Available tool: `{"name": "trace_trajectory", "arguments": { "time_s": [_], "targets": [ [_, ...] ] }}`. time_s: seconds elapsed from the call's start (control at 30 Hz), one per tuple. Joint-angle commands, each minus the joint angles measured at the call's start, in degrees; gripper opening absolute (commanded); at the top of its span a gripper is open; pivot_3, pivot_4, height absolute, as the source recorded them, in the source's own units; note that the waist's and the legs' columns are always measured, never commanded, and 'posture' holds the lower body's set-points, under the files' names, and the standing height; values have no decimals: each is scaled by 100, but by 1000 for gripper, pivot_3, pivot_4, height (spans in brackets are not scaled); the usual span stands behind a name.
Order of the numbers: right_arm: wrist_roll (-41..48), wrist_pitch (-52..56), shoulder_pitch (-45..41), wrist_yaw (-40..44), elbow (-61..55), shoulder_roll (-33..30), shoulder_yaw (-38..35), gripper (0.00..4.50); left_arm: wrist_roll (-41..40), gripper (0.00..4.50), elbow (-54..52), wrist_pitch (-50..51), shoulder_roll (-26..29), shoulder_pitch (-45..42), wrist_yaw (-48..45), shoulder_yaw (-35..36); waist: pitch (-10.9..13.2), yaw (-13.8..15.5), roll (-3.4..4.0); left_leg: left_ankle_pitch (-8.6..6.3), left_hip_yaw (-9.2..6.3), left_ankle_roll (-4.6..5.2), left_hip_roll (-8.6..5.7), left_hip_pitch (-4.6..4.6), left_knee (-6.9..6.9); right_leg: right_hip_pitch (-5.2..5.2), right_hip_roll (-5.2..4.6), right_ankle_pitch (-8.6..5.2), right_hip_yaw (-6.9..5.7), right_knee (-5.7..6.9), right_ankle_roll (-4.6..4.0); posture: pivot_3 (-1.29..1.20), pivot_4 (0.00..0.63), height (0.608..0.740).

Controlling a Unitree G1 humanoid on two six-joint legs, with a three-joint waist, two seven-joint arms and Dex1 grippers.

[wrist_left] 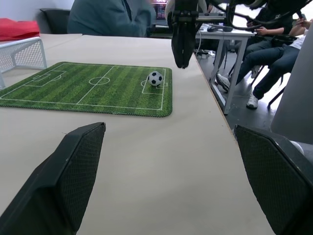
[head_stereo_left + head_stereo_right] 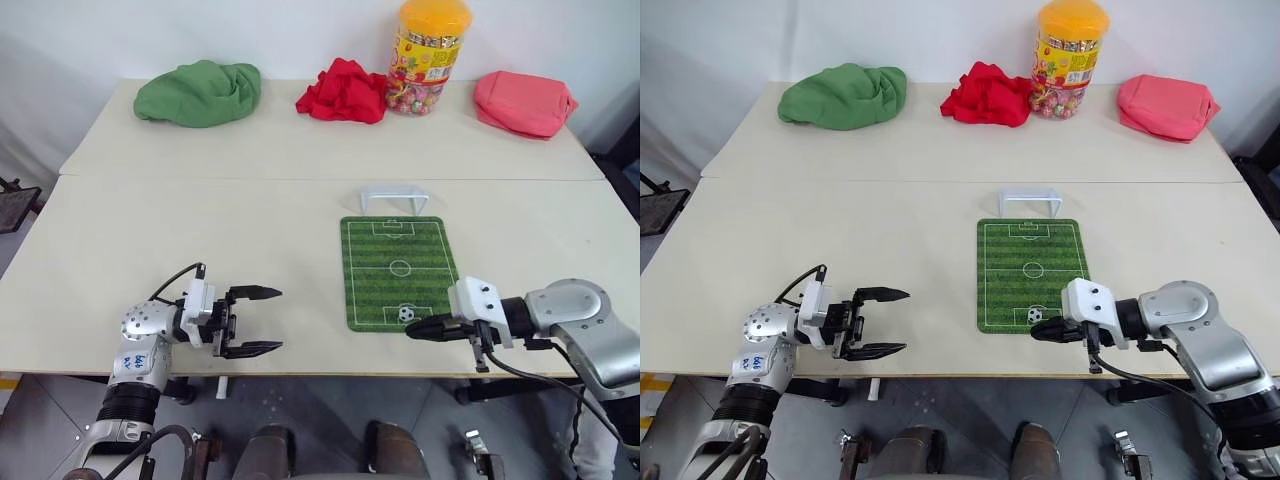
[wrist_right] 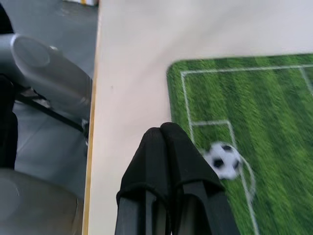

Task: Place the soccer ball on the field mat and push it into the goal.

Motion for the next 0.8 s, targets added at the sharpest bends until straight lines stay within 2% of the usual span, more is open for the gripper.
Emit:
{"name": "trace_trajectory", "arguments": {
  "time_s": [0.03,0.17,0.37,0.5,0.7,0.8],
  "targets": [
    [-163,-318,-264,66,360,156,129,52,-133,4500,-277,69,139,90,-34,93,0,-1,0,0,0,0,0,0,1,0,0,0,0,0,0,0,150,740],
    [-561,-765,-803,-80,1300,532,341,52,-142,4500,-390,108,243,176,69,166,0,-50,0,0,0,0,0,1,2,1,1,0,0,1,0,0,150,740],
    [-1070,-1356,-2026,-909,2711,756,3,52,-97,4500,-264,66,258,1,152,212,3,-88,2,0,0,0,1,0,4,-3,1,0,1,8,0,0,150,740],
    [-898,-1081,-2215,-1219,2333,667,-388,52,-63,4500,-75,8,230,-190,191,226,3,-63,2,0,-2,-1,1,-3,1,-5,1,0,-1,7,0,0,150,740],
    [-598,-474,-1915,-1227,1729,465,-760,52,99,4500,297,37,154,-493,431,171,3,-69,2,-2,0,-1,1,-3,2,-5,1,0,-3,7,0,0,150,740],
    [-545,-607,-1579,-1102,1740,232,-954,52,207,4500,520,66,158,-625,573,153,3,-59,2,-2,1,0,0,-3,3,-4,0,0,-2,7,0,0,150,740]
  ]
}}
